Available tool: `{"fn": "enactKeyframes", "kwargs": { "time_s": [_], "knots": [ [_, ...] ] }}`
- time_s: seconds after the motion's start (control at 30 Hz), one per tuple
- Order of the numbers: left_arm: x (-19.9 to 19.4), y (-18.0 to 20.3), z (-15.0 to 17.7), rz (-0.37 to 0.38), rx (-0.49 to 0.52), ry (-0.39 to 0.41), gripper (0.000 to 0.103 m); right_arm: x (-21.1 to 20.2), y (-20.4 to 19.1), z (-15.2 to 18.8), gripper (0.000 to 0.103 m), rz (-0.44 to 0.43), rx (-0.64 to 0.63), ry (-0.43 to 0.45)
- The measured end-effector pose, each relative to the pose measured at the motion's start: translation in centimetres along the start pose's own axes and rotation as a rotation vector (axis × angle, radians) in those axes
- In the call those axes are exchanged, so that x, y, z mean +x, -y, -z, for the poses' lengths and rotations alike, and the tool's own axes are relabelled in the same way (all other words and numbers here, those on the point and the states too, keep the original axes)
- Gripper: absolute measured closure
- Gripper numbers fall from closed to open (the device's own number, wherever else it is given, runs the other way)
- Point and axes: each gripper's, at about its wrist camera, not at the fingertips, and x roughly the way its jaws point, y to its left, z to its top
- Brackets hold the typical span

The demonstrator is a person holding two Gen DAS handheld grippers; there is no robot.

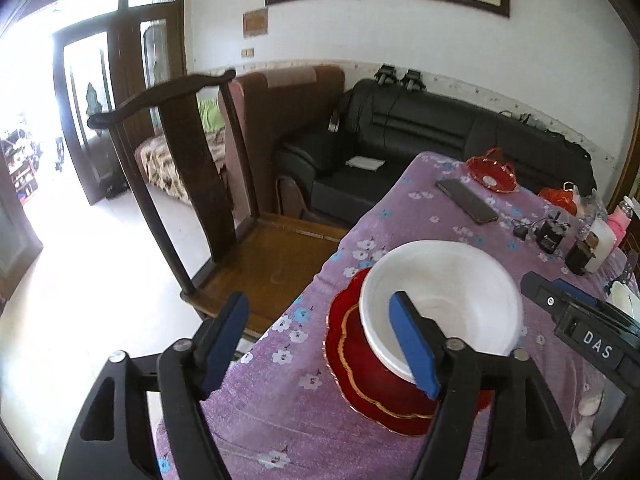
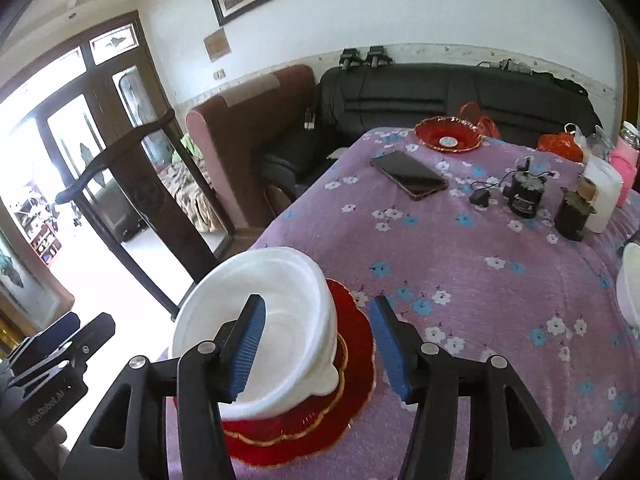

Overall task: Organize plates and bowls
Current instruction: 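Lower the white bowl onto the cream bowl and open the right tool, then withdraw the right tool and move toward the white bowl by the notebook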

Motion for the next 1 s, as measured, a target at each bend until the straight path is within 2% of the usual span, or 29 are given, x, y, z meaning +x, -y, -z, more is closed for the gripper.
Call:
{"fn": "enactKeyframes", "kwargs": {
  "time_s": [0.07,0.17,0.5,0.6,0.73,0.83,0.93,1.0],
  "knots": [
    [-0.9,0.8,0.4,0.004,0.009,0.027,0.027,-1.1,0.3,0.6,0.044,0.013,-0.006,0.014],
    [-1.9,2.3,1.1,0.007,0.036,0.048,0.020,-3.0,1.4,2.3,0.041,0.031,-0.006,0.036],
    [-4.0,9.6,4.4,0.058,0.209,0.040,0.020,-5.7,7.3,8.0,0.040,0.099,0.042,0.005],
    [-4.7,11.4,5.0,0.066,0.251,0.038,0.020,-7.0,9.5,8.7,0.040,0.112,0.068,0.005],
    [-5.2,13.5,5.5,0.098,0.285,0.012,0.020,-9.1,12.4,9.3,0.038,0.140,0.087,0.048],
    [-5.9,14.7,6.2,0.142,0.304,0.000,0.020,-10.5,15.6,9.5,0.038,0.160,0.123,0.058],
    [-6.3,16.0,6.9,0.198,0.340,-0.033,0.020,-13.0,19.9,8.2,0.039,0.227,0.157,0.081],
    [-6.2,16.7,7.3,0.216,0.353,-0.051,0.020,-15.7,22.6,7.0,0.039,0.341,0.144,0.125]
  ]
}}
